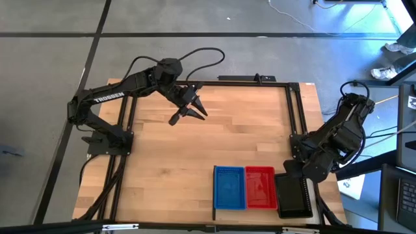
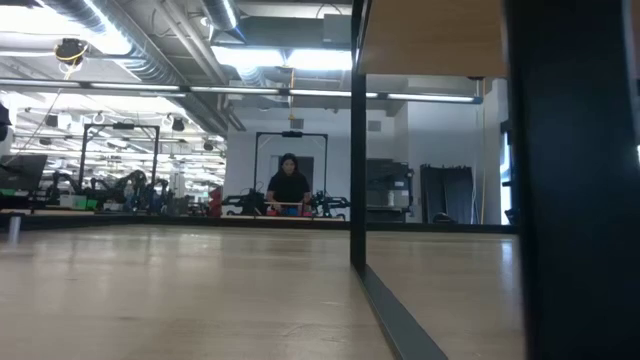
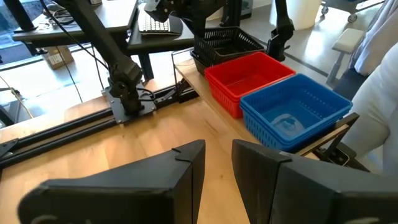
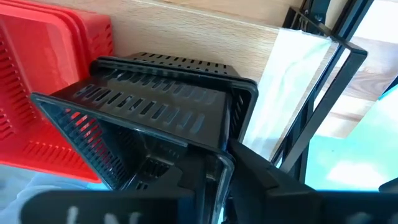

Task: Stack baskets on shelf by color
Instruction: Stack the black bin on top of the black bins on the shelf, then return to Home Position

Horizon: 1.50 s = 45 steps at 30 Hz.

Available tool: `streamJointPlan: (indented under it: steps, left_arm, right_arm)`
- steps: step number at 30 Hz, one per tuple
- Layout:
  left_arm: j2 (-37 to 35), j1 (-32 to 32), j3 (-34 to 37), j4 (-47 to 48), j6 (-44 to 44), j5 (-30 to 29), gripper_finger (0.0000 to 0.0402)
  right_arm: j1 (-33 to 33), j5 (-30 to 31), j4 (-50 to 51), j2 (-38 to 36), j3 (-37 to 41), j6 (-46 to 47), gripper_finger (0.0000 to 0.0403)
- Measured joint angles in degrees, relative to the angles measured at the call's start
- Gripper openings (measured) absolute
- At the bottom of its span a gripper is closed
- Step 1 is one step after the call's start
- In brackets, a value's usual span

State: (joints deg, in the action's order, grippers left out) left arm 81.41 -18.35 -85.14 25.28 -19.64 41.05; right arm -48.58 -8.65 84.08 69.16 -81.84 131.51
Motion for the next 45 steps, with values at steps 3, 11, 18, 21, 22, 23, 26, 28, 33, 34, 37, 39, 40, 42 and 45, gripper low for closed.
streamJointPlan:
  steps: [3,11,18,21,22,23,26,28,33,34,37,39,40,42,45]
  left_arm:
    - [0.0,0.0,0.0,0.0,-0.02,-0.03,0.0072]
    - [0.0,0.0,0.0,0.0,-0.02,-0.05,0.0072]
    - [0.0,0.0,0.0,0.0,-0.02,-0.08,0.0072]
    - [0.0,0.0,0.0,0.0,-0.04,-0.08,0.0072]
    - [0.0,0.0,0.0,0.0,-0.04,-0.08,0.0072]
    - [0.0,0.0,0.0,0.0,-0.04,-0.08,0.0072]
    - [0.0,0.0,0.0,0.0,-0.31,-0.08,0.0072]
    - [0.0,0.0,0.0,0.0,-0.48,-0.08,0.0072]
    - [0.0,0.0,0.0,0.01,-0.49,-0.08,0.0072]
    - [0.0,0.0,0.0,0.01,-0.48,-0.08,0.0072]
    - [0.0,0.0,0.0,0.02,-0.49,-0.08,0.0072]
    - [0.0,0.0,0.0,0.02,-0.5,-0.08,0.0072]
    - [0.0,0.0,0.0,0.02,-0.5,-0.08,0.0072]
    - [0.0,-0.12,0.0,0.51,-0.52,-0.4,0.0072]
    - [-0.15,-1.28,0.0,3.53,-0.18,-3.47,0.0072]
  right_arm:
    - [0.02,-0.1,-0.38,-0.17,0.0,0.89,0.0076]
    - [0.04,-4.13,-5.05,-1.07,0.0,2.02,0.0077]
    - [0.04,-4.34,-5.52,-1.27,0.0,0.35,0.0076]
    - [0.04,-4.36,-5.54,-1.96,0.0,0.25,0.0076]
    - [0.04,-4.38,-5.51,-2.33,0.0,0.23,0.0076]
    - [0.04,-4.38,-5.45,-2.72,0.0,0.18,0.0076]
    - [0.04,-4.5,-5.41,-3.5,0.0,0.17,0.0076]
    - [0.04,-4.49,-5.48,-4.34,0.0,-0.06,0.0076]
    - [0.04,-3.86,-4.87,-6.35,0.0,-0.03,0.0076]
    - [0.04,-3.31,-4.81,-6.78,0.0,-0.21,0.0076]
    - [0.04,-2.87,-4.62,-8.06,0.0,-1.4,0.0076]
    - [0.04,-1.13,-3.71,-8.57,0.0,-1.46,0.0076]
    - [0.01,0.83,-3.15,-8.74,0.0,-1.71,0.0076]
    - [0.02,7.73,-2.4,-9.05,0.0,-4.6,0.0076]
    - [0.02,20.26,-4.11,-10.09,0.0,-14.21,0.0076]
